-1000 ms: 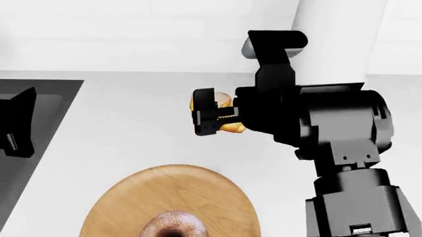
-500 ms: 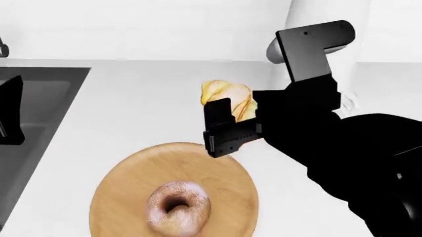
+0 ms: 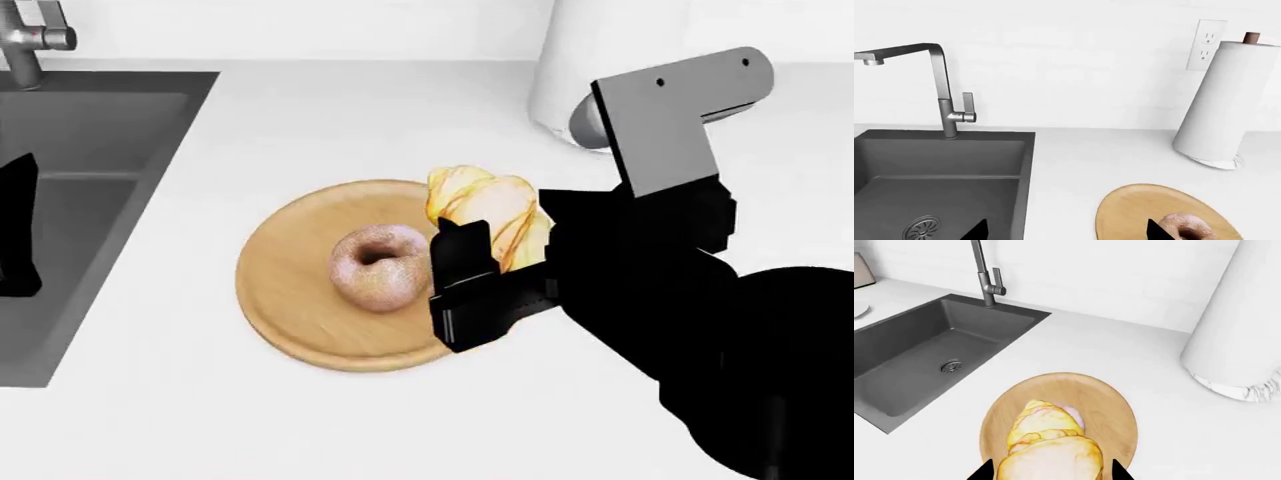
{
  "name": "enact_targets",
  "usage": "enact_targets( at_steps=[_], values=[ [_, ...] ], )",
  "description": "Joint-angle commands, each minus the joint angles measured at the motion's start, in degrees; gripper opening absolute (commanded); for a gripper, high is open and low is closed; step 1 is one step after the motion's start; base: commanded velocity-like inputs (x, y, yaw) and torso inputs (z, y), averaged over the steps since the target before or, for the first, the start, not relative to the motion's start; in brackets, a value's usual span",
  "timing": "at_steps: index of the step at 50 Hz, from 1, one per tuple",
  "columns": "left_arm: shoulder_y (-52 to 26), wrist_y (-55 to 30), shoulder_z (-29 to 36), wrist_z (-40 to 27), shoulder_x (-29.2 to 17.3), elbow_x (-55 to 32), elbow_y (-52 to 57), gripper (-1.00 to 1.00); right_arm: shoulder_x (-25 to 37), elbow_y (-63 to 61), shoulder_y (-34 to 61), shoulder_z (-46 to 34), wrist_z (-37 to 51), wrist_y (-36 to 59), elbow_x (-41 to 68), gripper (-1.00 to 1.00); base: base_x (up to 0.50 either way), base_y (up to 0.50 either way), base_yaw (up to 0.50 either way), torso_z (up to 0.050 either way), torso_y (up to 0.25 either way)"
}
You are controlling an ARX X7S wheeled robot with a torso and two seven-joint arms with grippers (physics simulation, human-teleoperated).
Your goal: Place the pastries on the plates.
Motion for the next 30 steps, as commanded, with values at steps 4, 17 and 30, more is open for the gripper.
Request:
enact_targets(
  at_steps=[4,17,30],
  values=[
    [0.4,0.1,-0.4,1.8,0.9,0.9,0.0,1.00,1.8,-2.1,-1.0,2.3,1.8,-2.0,4.0,-1.00,0.00,0.00,0.00,0.000,0.000],
    [1.0,0.5,-0.7,2.4,0.2,1.1,0.4,1.00,3.0,-2.8,-2.5,0.2,1.7,-3.7,4.0,-1.00,0.00,0.31,0.00,0.000,0.000],
    [0.7,0.6,-0.4,2.0,0.2,0.7,0.9,1.00,4.1,-2.5,-2.1,-0.1,3.0,-3.6,6.0,-1.00,0.00,0.50,0.00,0.000,0.000]
  ],
)
